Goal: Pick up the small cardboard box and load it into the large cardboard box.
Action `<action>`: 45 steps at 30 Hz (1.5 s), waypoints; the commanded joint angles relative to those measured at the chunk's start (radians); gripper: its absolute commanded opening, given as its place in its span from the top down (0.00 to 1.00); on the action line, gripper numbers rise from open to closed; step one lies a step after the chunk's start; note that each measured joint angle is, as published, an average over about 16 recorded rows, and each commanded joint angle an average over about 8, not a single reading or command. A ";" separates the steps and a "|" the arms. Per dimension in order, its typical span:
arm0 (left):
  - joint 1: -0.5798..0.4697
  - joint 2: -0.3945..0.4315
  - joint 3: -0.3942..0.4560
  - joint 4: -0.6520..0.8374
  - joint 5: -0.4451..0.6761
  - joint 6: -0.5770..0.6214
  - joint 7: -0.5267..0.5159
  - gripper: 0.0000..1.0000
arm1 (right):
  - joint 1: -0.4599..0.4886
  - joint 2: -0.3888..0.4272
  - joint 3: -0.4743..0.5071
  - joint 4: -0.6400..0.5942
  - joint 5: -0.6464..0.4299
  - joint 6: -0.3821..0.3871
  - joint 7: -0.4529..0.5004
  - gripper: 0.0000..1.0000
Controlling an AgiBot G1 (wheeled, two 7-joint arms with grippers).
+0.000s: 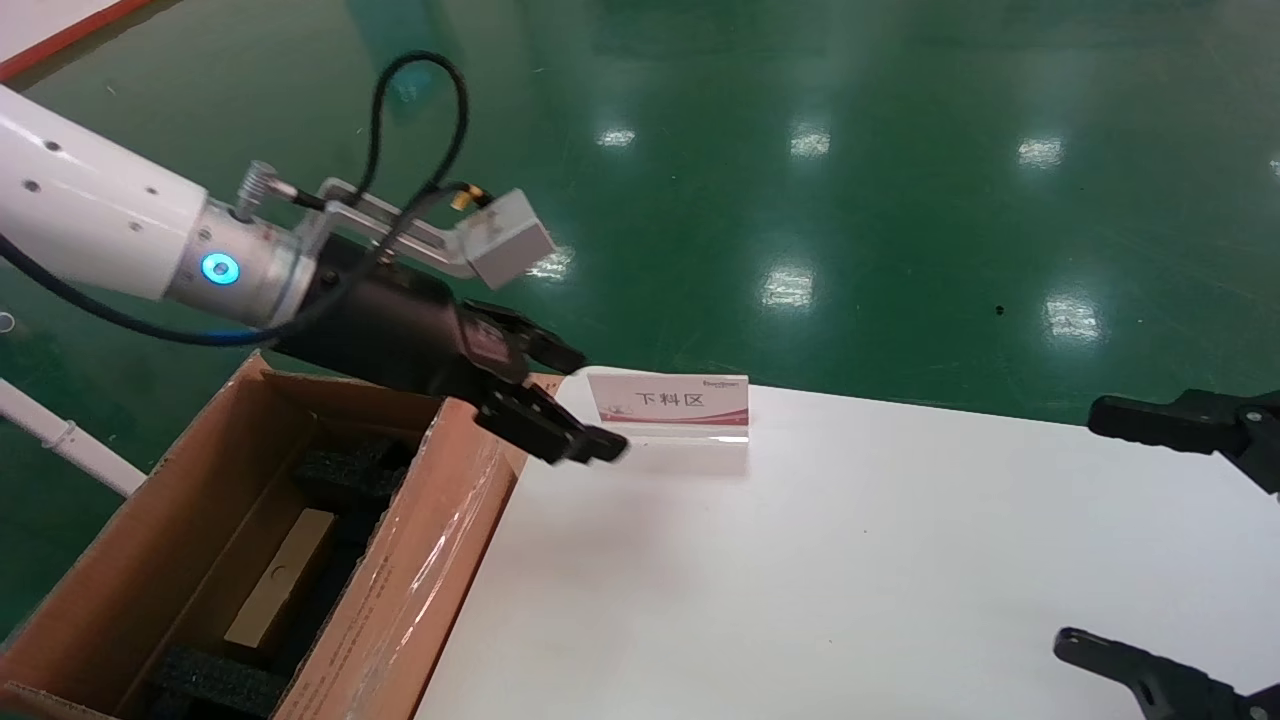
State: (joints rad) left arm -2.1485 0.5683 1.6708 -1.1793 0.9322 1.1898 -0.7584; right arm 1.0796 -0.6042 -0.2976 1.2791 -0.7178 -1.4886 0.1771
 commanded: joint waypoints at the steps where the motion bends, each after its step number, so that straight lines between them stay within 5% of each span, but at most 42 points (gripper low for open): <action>1: 0.056 0.002 -0.072 -0.005 -0.011 0.016 0.030 0.00 | 0.000 0.000 0.000 0.000 0.000 0.000 0.000 0.00; 35: 1.002 0.040 -1.298 -0.098 -0.188 0.285 0.532 0.00 | -0.003 -0.004 0.009 0.003 -0.007 -0.004 0.005 0.00; 39: 1.064 0.043 -1.378 -0.104 -0.200 0.303 0.566 0.00 | -0.003 -0.004 0.011 0.003 -0.007 -0.004 0.006 0.00; 45: 1.073 0.043 -1.390 -0.104 -0.202 0.306 0.571 0.00 | -0.004 -0.005 0.012 0.003 -0.009 -0.005 0.007 0.00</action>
State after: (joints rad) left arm -1.0750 0.6112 0.2803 -1.2834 0.7303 1.4958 -0.1871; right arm 1.0761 -0.6090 -0.2852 1.2825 -0.7266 -1.4934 0.1843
